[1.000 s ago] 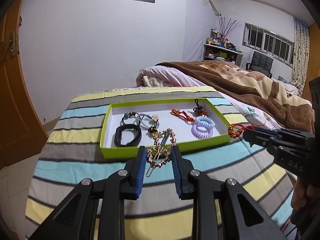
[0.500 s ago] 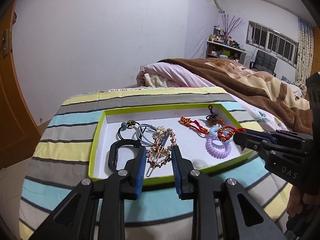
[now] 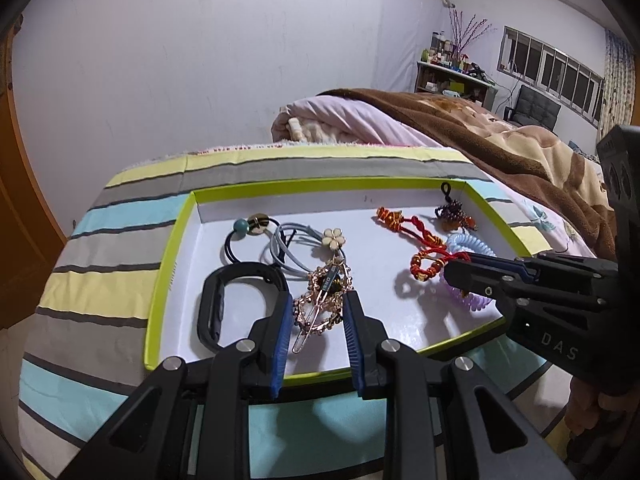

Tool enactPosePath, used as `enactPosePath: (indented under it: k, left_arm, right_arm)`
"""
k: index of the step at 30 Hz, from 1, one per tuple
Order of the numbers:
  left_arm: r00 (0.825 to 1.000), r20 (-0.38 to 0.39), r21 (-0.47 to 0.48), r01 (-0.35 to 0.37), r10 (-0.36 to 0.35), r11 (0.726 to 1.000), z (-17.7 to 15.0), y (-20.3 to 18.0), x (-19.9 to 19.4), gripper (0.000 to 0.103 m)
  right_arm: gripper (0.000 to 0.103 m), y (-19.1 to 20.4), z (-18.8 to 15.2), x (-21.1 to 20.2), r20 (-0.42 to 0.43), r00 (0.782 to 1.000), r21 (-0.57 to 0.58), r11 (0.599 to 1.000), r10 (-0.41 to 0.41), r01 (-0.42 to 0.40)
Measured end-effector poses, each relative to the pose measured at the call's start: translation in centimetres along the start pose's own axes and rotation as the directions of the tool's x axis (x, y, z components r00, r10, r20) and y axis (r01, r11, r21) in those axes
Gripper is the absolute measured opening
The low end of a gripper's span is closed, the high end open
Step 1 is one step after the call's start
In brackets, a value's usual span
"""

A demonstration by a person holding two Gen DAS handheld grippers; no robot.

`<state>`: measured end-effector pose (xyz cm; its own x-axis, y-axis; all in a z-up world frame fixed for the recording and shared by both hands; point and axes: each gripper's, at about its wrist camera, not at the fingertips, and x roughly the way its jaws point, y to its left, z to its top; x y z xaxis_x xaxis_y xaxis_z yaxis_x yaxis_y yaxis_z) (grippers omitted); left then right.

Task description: Organize jewelry

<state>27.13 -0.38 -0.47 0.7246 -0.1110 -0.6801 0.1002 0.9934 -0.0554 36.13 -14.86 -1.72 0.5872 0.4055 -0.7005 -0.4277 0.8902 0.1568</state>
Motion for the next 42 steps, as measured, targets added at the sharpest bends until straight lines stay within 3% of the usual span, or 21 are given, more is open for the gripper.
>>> enactPosePath:
  k: [5,7,9,22,42]
  left_arm:
    - [1.0,-0.004,0.007,0.009,-0.009,1.0,0.0,0.0,0.1,0.027]
    - [1.0,-0.006,0.005,0.013,-0.012,1.0,0.0,0.0,0.1,0.027]
    - [1.0,-0.013,0.0,0.021,-0.021,1.0,0.0,0.1,0.1,0.027]
    - [1.0,0.021,-0.016,0.018,-0.017,1.0,-0.7,0.2,-2.9,0.027]
    - [0.993,0.117,-0.04,0.003,0.002,0.999,-5.7,-0.4,-11.6,0.027]
  right_arm:
    - [0.013,0.0,-0.1,0.3,-0.009,1.0,-0.003,1.0,-0.023,0.023]
    - [0.018,0.2,-0.1,0.2,-0.011,1.0,-0.01,1.0,-0.024,0.023]
    - [0.03,0.4,-0.2,0.0,-0.004,1.0,-0.018,1.0,-0.021,0.021]
    - [0.03,1.4,-1.7,-4.3,0.065,0.997,-0.014,0.999,-0.034,0.035]
    - [0.031,4.0,-9.0,-13.7,0.155,0.987,-0.011,0.999,-0.049,0.051]
